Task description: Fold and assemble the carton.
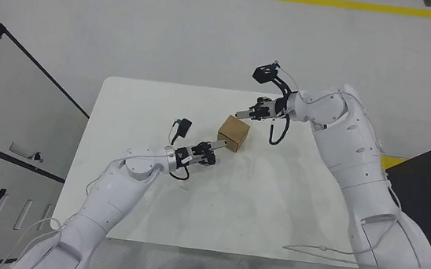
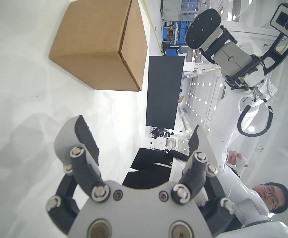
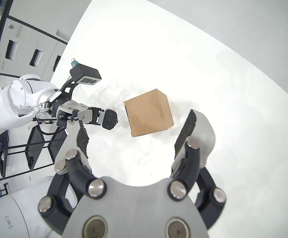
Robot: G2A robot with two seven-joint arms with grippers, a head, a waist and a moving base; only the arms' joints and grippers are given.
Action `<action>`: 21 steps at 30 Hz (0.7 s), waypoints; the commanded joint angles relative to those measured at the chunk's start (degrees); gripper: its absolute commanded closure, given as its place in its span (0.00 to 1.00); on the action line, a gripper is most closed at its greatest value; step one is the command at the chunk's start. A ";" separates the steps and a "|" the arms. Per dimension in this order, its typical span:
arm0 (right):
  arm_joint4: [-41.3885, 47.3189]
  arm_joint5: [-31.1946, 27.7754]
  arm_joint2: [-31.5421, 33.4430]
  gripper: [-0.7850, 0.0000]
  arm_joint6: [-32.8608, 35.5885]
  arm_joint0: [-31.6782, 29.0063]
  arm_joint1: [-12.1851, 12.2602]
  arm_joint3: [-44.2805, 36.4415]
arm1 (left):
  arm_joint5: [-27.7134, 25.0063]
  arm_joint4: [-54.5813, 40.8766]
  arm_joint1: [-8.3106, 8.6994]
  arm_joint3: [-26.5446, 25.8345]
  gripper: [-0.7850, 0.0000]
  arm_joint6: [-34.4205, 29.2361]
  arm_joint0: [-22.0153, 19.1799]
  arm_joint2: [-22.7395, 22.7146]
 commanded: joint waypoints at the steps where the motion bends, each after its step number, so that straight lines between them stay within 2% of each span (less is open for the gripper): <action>1: 0.01 0.00 0.01 0.00 0.01 0.00 0.00 0.00 | 0.00 0.02 0.00 0.00 0.00 0.00 0.00 0.00; 4: -2.67 -1.31 2.07 0.00 -5.53 -2.07 0.84 -1.92 | -1.11 -0.80 -0.04 -1.58 0.00 1.68 1.21 -0.10; 9: -5.87 -10.27 9.62 0.00 -13.38 -9.57 3.57 -8.65 | -8.44 3.87 0.15 -6.92 0.00 7.77 4.20 -0.14; 11: -6.37 -13.78 13.17 0.00 -16.74 -13.39 4.60 -11.51 | -11.50 9.63 0.33 -8.81 0.00 11.36 4.97 0.00; 14: -6.14 -16.01 17.74 0.00 -22.10 -19.14 5.69 -14.50 | -15.78 17.24 0.41 -10.13 0.00 17.15 5.90 0.27; 16: -7.05 -16.72 20.20 0.00 -25.36 -22.52 6.26 -16.13 | -17.77 22.98 0.38 -10.21 0.00 21.99 6.24 0.49; 20: -6.01 -13.54 24.25 0.00 -33.13 -28.54 6.75 -19.01 | -20.05 33.99 0.26 -10.12 0.00 31.20 6.56 0.94; 21: -6.01 -13.54 24.25 0.00 -33.13 -28.54 6.75 -19.01 | -20.07 37.06 0.21 -10.34 0.00 33.95 6.72 1.07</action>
